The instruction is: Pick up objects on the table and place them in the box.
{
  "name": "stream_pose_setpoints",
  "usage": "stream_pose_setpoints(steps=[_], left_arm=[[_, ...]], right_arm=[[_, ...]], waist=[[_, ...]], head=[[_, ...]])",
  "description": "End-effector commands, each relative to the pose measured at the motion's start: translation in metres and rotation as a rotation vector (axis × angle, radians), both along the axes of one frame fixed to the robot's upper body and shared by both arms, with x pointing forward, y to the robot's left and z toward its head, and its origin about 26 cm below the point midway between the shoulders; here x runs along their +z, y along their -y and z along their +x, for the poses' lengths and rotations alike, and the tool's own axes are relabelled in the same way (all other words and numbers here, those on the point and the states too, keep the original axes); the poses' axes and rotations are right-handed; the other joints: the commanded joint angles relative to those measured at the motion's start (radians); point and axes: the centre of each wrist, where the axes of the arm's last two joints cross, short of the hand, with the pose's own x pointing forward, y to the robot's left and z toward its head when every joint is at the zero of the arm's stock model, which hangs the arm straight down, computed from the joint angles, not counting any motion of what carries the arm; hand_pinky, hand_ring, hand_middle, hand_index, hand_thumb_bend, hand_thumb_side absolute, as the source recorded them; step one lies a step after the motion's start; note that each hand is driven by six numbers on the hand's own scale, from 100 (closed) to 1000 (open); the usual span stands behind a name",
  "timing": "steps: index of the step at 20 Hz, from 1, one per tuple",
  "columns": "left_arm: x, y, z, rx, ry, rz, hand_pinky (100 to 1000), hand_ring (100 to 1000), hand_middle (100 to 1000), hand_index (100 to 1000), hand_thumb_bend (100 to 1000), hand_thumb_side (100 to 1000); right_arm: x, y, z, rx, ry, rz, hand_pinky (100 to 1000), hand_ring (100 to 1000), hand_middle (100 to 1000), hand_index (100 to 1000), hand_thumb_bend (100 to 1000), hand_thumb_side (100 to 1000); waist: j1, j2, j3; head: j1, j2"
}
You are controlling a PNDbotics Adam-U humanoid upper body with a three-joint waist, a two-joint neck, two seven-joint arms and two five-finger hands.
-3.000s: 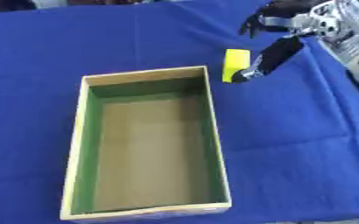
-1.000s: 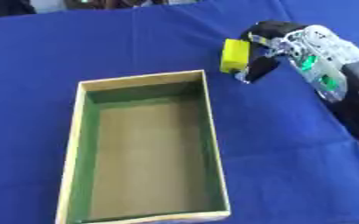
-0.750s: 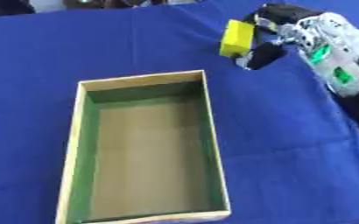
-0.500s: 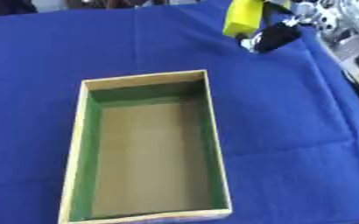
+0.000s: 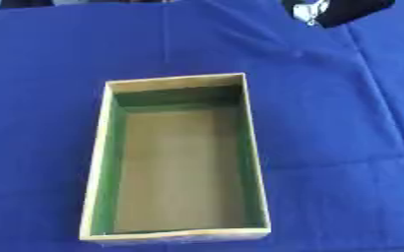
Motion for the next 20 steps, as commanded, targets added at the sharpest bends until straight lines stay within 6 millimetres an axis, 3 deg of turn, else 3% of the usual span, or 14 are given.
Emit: stream_pose_setpoints(steps=[1,6,20], left_arm=[[0.011,-0.001,-0.004,-0.001,0.025,0.039,628,768,735,760,109,1000],[0.011,-0.001,-0.004,-0.003,0.025,0.04,628,770,736,759,108,1000],[0.011,0.002,-0.003,-0.018,0.023,0.04,627,770,737,759,106,1000]], right_arm=[[0.016,-0.013,-0.03,0.059,0.02,-0.026,661,659,386,504,100,481],[0.017,-0.024,-0.034,0.117,-0.012,-0.038,653,651,384,504,100,478],[0.003,-0.082,-0.033,0.287,-0.203,-0.129,638,641,379,502,100,468]], waist=[[-0.004,-0.028,-0.001],[-0.004,-0.03,-0.003],[-0.007,-0.034,-0.008]], head=[[0.002,0.006],[-0.001,0.003],[-0.013,-0.01]])
